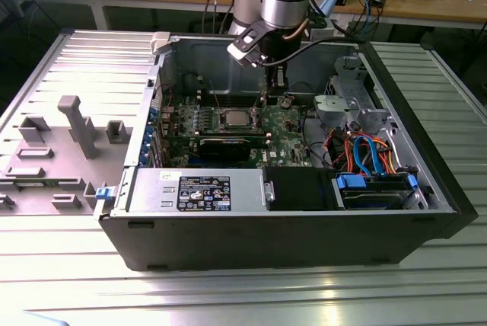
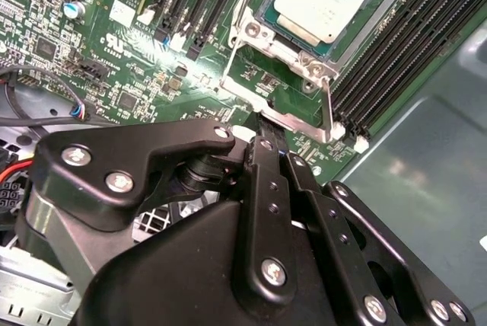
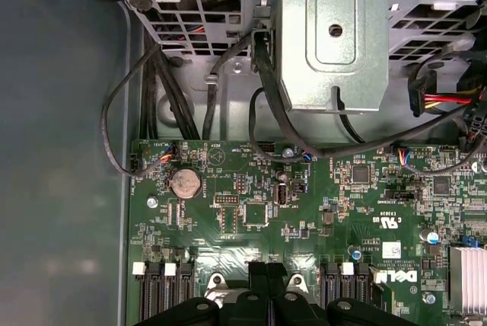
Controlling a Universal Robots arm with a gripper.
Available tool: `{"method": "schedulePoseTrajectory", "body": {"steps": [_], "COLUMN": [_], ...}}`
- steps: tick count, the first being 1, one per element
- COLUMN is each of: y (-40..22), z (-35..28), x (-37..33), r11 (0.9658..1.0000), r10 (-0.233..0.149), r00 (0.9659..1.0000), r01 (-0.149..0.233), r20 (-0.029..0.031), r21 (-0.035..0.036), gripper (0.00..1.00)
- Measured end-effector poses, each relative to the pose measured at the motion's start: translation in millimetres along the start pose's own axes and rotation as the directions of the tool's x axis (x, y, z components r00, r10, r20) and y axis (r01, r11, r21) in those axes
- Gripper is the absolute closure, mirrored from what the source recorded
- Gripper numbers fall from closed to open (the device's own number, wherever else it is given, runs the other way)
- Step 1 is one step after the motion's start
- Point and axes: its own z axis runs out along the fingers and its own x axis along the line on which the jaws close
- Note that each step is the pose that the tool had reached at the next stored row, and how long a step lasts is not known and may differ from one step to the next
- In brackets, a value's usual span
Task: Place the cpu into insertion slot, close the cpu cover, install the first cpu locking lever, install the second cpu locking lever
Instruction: 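Close the cpu cover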
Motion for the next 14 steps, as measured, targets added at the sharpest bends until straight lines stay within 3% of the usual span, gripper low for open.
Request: {"method": "schedulePoseTrajectory", "body": {"steps": [14], "y": [-7.9], "z": [-0.2], "x": [0.1], "r11": [1.0], "r10": [0.0], "r00": [1.0], "r01": [0.0], "r20": [0.0], "r21": [0.0], "gripper": [0.89]}}
